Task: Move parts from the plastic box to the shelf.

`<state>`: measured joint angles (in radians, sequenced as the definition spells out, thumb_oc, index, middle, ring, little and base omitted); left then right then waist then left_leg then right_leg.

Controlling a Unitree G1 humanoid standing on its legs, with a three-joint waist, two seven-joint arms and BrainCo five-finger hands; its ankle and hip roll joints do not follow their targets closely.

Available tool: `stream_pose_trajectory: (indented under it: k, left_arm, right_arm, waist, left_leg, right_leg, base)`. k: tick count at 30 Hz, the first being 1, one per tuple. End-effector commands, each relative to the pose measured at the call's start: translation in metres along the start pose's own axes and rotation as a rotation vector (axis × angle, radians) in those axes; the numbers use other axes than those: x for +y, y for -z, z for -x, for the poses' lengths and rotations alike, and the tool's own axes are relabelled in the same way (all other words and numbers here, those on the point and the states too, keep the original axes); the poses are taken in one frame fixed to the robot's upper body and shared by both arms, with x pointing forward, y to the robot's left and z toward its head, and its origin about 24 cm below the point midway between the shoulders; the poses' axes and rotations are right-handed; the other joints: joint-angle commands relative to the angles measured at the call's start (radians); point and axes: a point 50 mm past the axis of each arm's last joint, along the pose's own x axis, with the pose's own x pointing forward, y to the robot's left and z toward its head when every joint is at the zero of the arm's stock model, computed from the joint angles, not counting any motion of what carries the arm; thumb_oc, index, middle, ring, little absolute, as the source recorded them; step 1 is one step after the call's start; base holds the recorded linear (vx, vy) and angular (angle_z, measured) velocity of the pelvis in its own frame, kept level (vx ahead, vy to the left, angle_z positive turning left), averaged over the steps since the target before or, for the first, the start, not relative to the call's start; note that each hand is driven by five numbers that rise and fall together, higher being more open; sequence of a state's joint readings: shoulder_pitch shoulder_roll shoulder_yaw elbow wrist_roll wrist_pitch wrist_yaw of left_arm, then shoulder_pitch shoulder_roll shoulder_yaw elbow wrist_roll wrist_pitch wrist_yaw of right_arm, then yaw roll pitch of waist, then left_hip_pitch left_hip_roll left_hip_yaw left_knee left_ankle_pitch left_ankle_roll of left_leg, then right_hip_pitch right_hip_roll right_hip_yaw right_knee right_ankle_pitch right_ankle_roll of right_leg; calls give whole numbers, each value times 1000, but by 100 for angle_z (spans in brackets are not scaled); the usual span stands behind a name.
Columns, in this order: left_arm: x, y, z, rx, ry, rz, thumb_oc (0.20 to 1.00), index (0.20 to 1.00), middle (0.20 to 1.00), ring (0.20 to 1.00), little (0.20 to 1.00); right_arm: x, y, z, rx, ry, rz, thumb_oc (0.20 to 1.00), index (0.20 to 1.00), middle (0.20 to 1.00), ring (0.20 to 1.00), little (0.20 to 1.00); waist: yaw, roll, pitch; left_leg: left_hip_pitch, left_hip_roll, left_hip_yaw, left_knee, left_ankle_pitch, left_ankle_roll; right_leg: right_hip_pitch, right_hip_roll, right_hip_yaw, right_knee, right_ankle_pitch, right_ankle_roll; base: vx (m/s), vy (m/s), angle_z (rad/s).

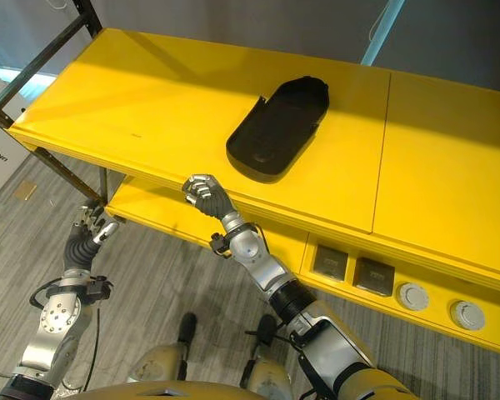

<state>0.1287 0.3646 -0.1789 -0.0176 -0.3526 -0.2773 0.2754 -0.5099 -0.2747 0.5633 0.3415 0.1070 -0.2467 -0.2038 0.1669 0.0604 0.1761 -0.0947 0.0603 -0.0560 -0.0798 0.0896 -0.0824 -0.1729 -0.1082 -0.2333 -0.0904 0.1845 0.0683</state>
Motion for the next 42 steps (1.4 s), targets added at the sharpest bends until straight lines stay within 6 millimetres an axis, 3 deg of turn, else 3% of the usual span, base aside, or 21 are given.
stream_pose_trajectory:
  k: [1,9,12,13,14,16,21,31,42]
  left_arm:
    - [-5,-16,-11,-84,65,-4,1000,1000,1000,1000,1000]
    - [-10,-15,-11,-77,88,2,1000,1000,1000,1000,1000]
    - [-10,-14,-11,-70,85,5,1000,1000,1000,1000,1000]
    - [-9,-12,-11,-61,77,7,1000,1000,1000,1000,1000]
    - [-9,-12,-10,-60,77,7,1000,1000,1000,1000,1000]
    - [-6,-11,-9,-52,64,12,1000,1000,1000,1000,1000]
    - [-3,-10,-5,-44,55,36,1000,1000,1000,1000,1000]
    - [-2,-10,-3,-38,57,33,1000,1000,1000,1000,1000]
    - [-5,-5,-4,-17,102,-13,1000,1000,1000,1000,1000]
  right_arm:
    - [-36,-20,-25,-71,192,1,200,200,200,200,200]
    - [-65,-25,-29,-87,301,-34,200,200,200,200,200]
    - [-70,-43,-25,-185,315,-117,200,200,200,200,200]
    - [-70,-61,-19,-284,292,-145,200,200,200,200,200]
    - [-70,-60,-18,-282,292,-145,200,200,200,200,200]
    - [-67,-84,-7,-412,246,-159,200,200,200,200,200]
    - [-54,-96,-3,-463,175,-127,200,200,200,200,200]
    - [-35,-79,-12,-363,86,-71,200,200,200,200,200]
    - [-37,-59,-27,-240,128,-100,200,200,200,200,200]
  waist:
    - [11,-16,-8]
    - [10,-6,-4]
    - [3,-4,-2]
    - [-4,-6,-1]
    - [-3,-6,-2]
    - [-16,-10,-2]
    - [-33,-19,-3]
    - [-45,-32,5]
    - [-33,-27,33]
  left_leg:
    - [-30,-36,-13,-7,-71,16]
    - [-40,-38,-9,-7,-71,20]
    - [-40,-39,-7,-7,-73,21]
    - [-38,-38,-3,-7,-76,21]
    - [-38,-38,-3,-7,-76,21]
    - [-35,-36,2,-7,-80,21]
    - [-30,-35,11,-7,-86,22]
    - [-24,-31,17,-7,-92,25]
    - [-61,-36,1,-7,-78,26]
  right_leg:
    - [124,-31,-2,3,-171,57]
    - [109,-30,4,3,-171,58]
    - [108,-29,9,3,-173,58]
    - [109,-29,12,3,-174,58]
    - [109,-29,12,3,-174,58]
    - [109,-29,15,3,-178,59]
    - [109,-27,25,3,-178,58]
    - [108,-25,34,3,-178,56]
    - [77,-25,30,3,-169,55]
  base:
    - [0,0,0]
    - [0,0,0]
    - [11,0,1]
    - [0,0,0]
    - [0,0,0]
    - [28,-13,-4]
    - [15,2,-7]
    - [4,1,-4]
    - [-5,-1,0]
